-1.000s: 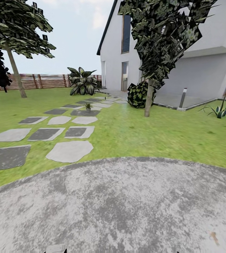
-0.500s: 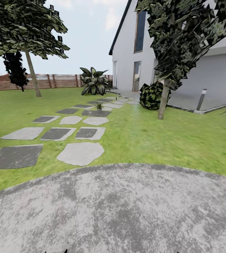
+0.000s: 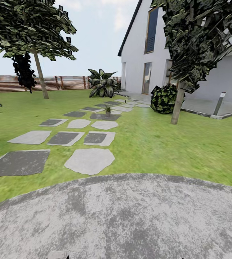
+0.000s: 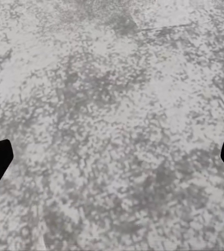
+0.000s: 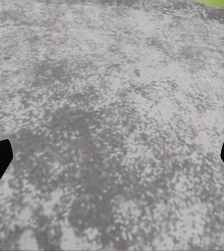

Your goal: Pick up the pesticide atomizer in the garden and spray insectifuge to fully cover both potted plants in the garden.

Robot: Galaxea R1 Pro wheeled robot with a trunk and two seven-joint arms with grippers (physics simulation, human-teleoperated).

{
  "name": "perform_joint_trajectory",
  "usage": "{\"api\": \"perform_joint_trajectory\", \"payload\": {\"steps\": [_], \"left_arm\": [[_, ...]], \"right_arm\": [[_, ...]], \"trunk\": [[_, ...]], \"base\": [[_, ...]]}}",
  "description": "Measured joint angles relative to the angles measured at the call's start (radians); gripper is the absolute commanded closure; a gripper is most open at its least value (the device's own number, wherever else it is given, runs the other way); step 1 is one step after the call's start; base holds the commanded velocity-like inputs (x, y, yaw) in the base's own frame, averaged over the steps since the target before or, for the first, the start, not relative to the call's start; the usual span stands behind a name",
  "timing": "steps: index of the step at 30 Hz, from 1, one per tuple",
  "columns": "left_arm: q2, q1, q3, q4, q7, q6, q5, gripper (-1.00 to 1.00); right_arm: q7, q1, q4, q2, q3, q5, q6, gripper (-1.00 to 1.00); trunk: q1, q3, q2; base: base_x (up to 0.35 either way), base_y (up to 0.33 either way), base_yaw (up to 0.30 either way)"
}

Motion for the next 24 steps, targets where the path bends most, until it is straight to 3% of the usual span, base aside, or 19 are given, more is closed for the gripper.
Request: {"api": "perform_joint_trajectory", "payload": {"steps": [24], "left_arm": [[-0.002,0.000,-0.001,0.015,0.000,0.000,-0.013,-1.00]], "right_arm": [[0.000,0.000,0.000,-0.002,0.000,0.000,0.000,-1.00]], "trunk": [[0.000,0.000,0.000]], "base": [[0.333,0.101,0.000]]}}
